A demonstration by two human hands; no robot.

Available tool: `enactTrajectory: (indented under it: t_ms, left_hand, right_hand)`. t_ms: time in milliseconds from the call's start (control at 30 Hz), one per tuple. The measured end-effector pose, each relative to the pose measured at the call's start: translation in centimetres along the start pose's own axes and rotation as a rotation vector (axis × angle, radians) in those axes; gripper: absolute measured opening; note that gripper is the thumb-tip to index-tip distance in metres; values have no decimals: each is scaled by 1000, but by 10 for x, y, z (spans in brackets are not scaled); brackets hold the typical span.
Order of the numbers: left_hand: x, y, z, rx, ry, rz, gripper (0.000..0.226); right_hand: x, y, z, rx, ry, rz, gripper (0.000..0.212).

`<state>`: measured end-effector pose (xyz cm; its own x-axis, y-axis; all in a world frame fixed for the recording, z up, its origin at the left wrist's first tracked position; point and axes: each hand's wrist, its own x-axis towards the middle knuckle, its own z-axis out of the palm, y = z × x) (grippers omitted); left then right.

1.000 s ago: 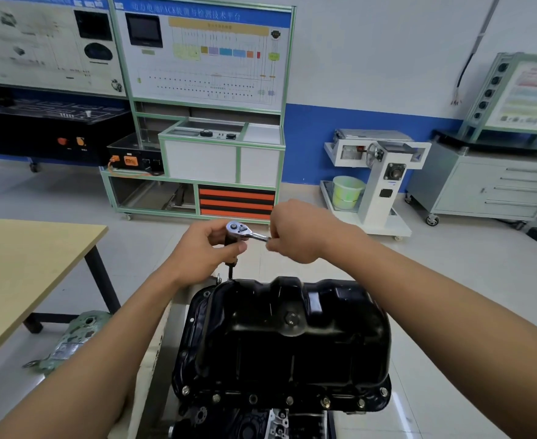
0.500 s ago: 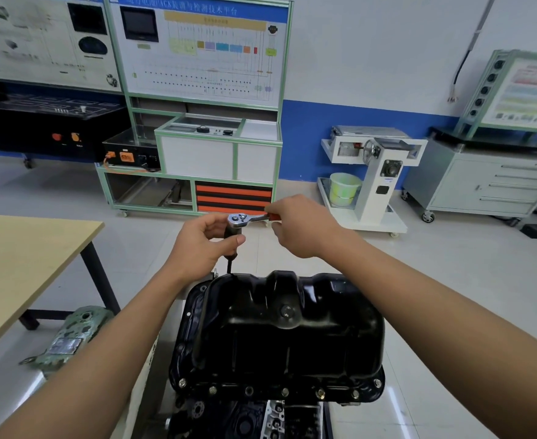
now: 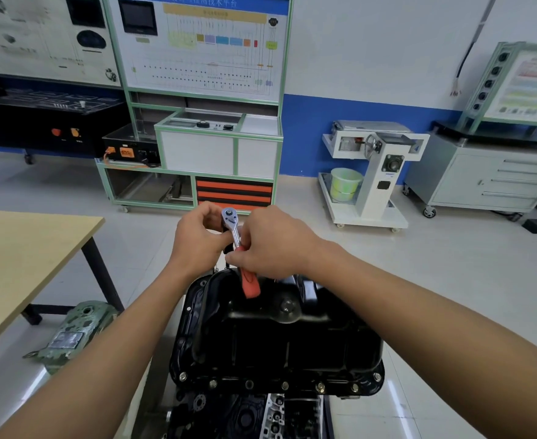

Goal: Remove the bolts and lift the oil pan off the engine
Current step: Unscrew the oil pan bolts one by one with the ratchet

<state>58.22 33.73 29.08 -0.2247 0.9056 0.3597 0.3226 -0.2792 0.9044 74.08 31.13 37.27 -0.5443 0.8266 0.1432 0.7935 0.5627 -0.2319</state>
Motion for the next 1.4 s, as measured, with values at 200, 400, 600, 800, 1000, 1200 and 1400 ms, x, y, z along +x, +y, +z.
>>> enactTrajectory:
  t_ms: [200,400,600,800,1000,1200,1400]
  left_hand:
    - [1,-2,-7,-116,-133,26,18]
    - [0,-8,-17,-258,-278,-46,26]
    - [-2,-7,-15,-277,-349,-77,32]
    - [-2,-2,-10,-246,-299,-55,33]
    - [2,-8,-10,-202,-149,-31,31]
    - [8,-14,-9,-119,-12,-26,28]
    - [7,-12,-9,-68,-61,72,30]
  right_hand:
    - [5,12,-9,24,-80,30,34]
    - [22,34,-19,-195,-45,88,13]
    - [41,52,-9,-194,60,84,32]
    - [34,70,0,-25,143,62,17]
    - [14,68,-8,8,173,42,14]
    - [-9,38,-7,132,60,-7,16]
    - [-9,30,-9,140,5,-15,18]
